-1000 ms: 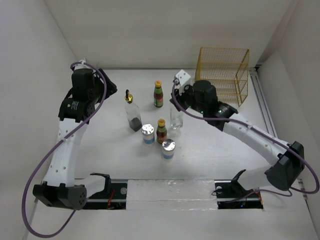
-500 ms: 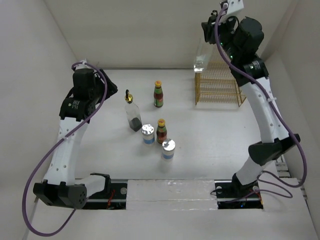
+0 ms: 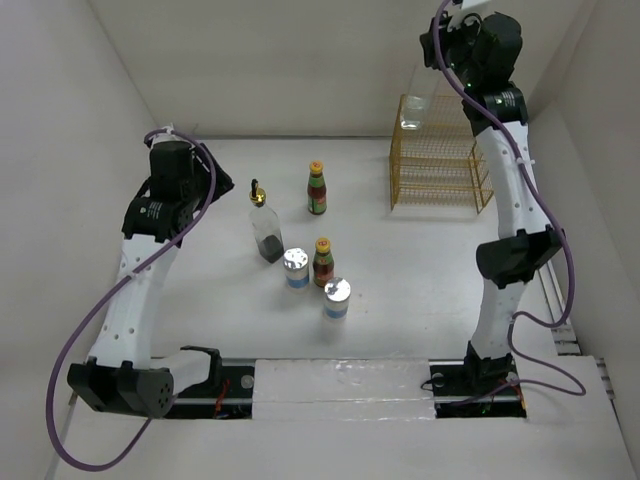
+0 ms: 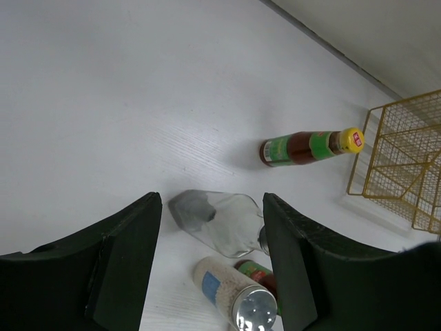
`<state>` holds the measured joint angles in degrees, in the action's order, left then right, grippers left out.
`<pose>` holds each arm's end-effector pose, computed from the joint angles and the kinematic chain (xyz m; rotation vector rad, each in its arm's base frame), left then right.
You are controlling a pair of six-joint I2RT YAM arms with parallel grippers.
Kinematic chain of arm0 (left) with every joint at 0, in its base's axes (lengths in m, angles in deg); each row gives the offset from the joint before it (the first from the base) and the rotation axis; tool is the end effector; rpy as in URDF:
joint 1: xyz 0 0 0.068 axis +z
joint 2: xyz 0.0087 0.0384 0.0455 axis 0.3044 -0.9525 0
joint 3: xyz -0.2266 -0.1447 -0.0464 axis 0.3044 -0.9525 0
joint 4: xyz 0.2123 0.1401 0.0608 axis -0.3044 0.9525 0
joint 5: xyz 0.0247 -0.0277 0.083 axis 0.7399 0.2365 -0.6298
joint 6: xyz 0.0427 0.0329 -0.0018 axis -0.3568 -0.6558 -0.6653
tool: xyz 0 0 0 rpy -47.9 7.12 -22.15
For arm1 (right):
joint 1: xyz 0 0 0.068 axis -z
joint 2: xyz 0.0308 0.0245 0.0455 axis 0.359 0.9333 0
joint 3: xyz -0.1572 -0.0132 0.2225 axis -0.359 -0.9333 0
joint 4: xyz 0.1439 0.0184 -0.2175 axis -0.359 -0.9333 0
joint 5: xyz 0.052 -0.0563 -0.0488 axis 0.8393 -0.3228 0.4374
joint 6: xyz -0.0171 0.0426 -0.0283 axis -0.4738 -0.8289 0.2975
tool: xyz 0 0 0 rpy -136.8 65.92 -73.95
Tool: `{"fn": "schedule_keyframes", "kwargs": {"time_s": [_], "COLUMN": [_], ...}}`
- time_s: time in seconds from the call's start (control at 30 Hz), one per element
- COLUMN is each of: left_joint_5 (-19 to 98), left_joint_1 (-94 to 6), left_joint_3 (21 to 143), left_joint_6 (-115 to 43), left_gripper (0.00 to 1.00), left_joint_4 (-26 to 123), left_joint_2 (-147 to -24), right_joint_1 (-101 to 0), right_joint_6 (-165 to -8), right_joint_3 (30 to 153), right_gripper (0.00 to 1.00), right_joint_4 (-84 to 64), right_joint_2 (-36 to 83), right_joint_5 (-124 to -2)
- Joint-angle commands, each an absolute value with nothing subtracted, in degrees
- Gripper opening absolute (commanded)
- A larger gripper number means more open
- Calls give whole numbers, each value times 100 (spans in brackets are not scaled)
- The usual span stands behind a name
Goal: Organize the condiment bottles
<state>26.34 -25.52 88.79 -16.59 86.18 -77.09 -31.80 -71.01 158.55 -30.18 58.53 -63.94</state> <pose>0.2427 -0.0303 0.4220 -0.4609 1.9438 -0.3609 0.4279 0.0857 0.5254 -0.3429 1.4312 0.1152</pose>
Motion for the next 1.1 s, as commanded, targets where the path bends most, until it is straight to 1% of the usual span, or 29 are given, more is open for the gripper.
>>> {"fn": "schedule_keyframes", "kwargs": {"time_s": [0.0, 0.5, 0.9, 1.07], "left_joint_5": [2544, 2553, 2500, 2500], "left_joint_1": [-2563, -2563, -2563, -2563], "left_joint_3": [8702, 8649, 8702, 8755], "left_joint_6": [-1676, -1624, -1624, -1676], "left_gripper": [56, 56, 56, 56], "left_joint_4": [8516, 8515, 8515, 8515], "left_joint_2": [-7577, -7690, -7797, -7849], "right_joint_1": [-3053, -2376, -2323, -2385], "right_joint_6": [-7174, -7579, -7693, -7746], "right_joint_3": [16275, 16687, 16740, 16618], "right_gripper": [0, 0, 0, 0], "right_joint_4": [-1851, -1156, -884, -471], "right_joint_2": [5653, 6506, 6560, 6410], "right_joint_5": [-6189, -5715, -5820, -5995]}}
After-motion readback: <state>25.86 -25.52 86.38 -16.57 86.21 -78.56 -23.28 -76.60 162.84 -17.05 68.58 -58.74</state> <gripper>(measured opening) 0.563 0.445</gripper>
